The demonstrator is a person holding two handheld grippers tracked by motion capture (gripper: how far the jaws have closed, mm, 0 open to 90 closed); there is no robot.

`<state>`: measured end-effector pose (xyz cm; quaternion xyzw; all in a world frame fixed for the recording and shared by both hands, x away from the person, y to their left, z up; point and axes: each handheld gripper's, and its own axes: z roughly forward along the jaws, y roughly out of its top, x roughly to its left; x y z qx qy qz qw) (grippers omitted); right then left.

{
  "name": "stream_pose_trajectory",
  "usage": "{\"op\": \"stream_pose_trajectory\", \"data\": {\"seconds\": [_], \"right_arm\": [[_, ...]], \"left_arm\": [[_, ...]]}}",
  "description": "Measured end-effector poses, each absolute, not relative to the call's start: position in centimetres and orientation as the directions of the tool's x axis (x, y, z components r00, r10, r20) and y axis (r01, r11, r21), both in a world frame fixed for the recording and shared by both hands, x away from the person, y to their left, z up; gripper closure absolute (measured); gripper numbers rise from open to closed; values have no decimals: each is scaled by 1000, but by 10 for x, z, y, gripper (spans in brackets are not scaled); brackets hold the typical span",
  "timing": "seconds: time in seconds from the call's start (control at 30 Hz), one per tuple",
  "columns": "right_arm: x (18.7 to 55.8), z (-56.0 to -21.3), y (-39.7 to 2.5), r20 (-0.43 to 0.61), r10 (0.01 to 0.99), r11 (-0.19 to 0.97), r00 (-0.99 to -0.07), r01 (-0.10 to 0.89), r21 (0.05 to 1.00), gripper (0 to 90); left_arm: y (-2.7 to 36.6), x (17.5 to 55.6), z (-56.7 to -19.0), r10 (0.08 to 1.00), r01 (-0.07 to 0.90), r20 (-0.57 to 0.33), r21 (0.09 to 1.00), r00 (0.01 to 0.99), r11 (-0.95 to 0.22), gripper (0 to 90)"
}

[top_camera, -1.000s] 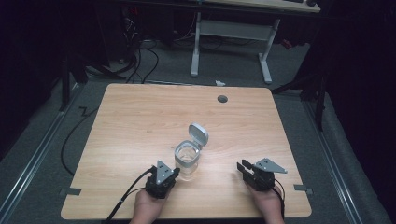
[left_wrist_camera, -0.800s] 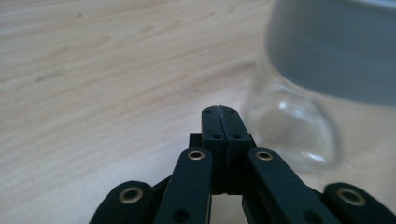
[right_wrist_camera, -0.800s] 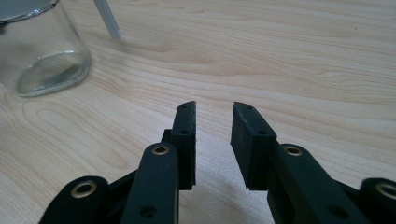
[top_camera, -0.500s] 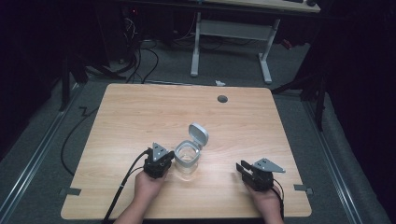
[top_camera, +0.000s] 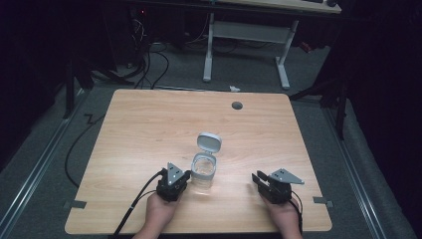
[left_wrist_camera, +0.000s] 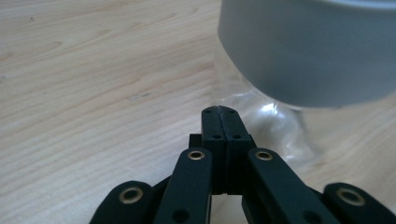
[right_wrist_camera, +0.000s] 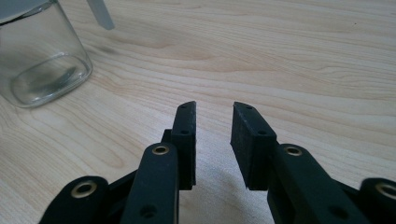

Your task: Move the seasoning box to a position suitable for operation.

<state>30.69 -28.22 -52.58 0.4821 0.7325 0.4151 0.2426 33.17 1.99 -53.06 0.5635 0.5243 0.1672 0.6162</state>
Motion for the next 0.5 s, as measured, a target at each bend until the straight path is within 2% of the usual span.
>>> {"op": "stream_pose_trajectory", "data": {"seconds": [0.3,0.5], "right_arm": [[307,-526,-281,39,915,186,-401,504,843,731],[309,-523,-272,39,917,182,-397,503,845,739]], "left_arm": [[13,316,-531,795,379,-447,876,410,297,900],[20,297,-526,777,383,-475,865,412,326,833]]}}
